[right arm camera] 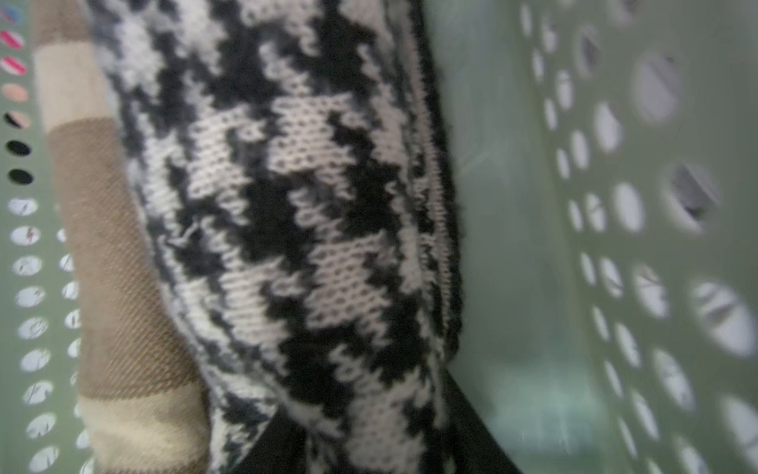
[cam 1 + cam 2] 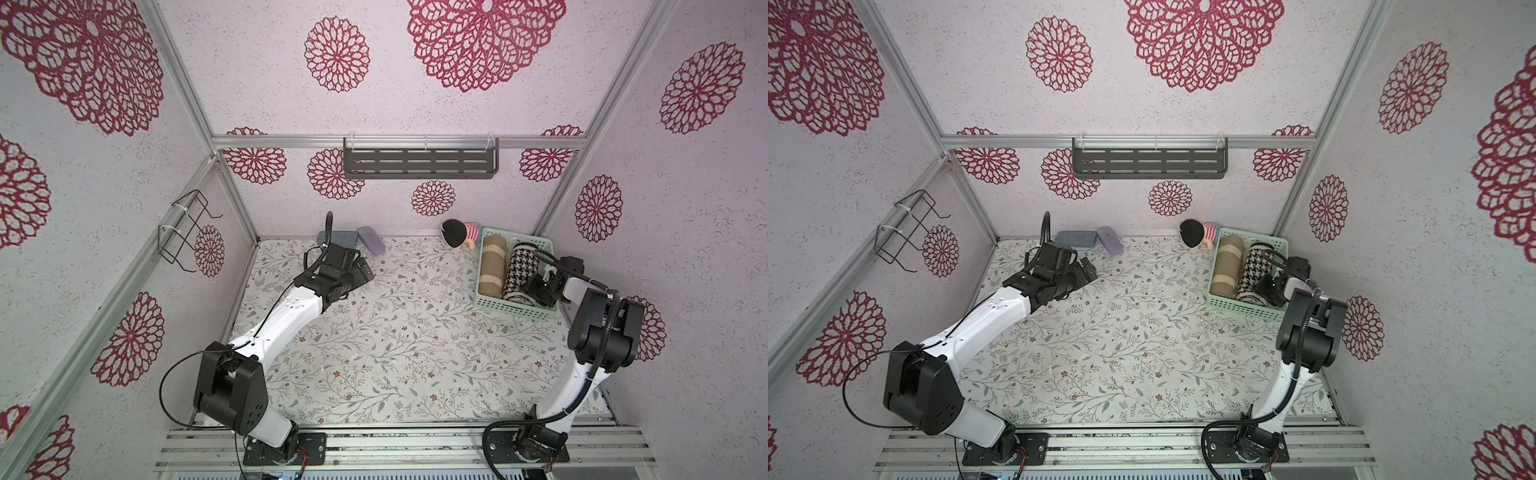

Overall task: Roll up the scarf and place it into the basket
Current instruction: Place the scarf in the basket.

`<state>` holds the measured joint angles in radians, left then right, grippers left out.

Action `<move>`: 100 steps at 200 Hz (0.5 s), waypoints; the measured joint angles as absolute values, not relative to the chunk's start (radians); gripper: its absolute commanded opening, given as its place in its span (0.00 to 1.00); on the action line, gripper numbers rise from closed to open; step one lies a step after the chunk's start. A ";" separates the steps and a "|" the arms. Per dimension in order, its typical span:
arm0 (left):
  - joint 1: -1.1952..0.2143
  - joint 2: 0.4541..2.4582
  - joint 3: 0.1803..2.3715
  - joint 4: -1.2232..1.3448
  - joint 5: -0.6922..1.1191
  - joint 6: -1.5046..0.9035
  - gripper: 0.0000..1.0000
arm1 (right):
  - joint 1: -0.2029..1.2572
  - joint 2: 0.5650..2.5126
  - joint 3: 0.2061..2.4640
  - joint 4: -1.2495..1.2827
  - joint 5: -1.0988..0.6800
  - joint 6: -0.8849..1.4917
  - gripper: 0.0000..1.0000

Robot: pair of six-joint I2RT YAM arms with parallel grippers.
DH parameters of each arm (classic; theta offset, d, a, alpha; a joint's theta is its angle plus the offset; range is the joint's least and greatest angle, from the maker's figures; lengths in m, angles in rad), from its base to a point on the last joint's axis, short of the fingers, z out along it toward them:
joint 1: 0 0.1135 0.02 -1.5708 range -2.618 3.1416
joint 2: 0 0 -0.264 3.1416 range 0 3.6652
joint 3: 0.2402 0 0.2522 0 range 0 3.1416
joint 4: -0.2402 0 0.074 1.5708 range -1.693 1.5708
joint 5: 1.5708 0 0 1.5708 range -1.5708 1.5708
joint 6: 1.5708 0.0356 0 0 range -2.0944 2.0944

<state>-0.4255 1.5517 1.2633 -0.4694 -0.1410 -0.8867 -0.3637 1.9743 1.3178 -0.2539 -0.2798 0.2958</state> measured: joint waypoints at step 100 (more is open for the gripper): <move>-0.381 1.529 1.264 -0.491 -0.167 -0.886 0.97 | -0.340 1.703 1.240 -0.316 -0.066 0.299 0.79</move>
<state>-0.3813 1.5288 1.2636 -0.4911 -0.1669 -0.8856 -0.3405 1.7035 1.2396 -0.3161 -0.0662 0.2989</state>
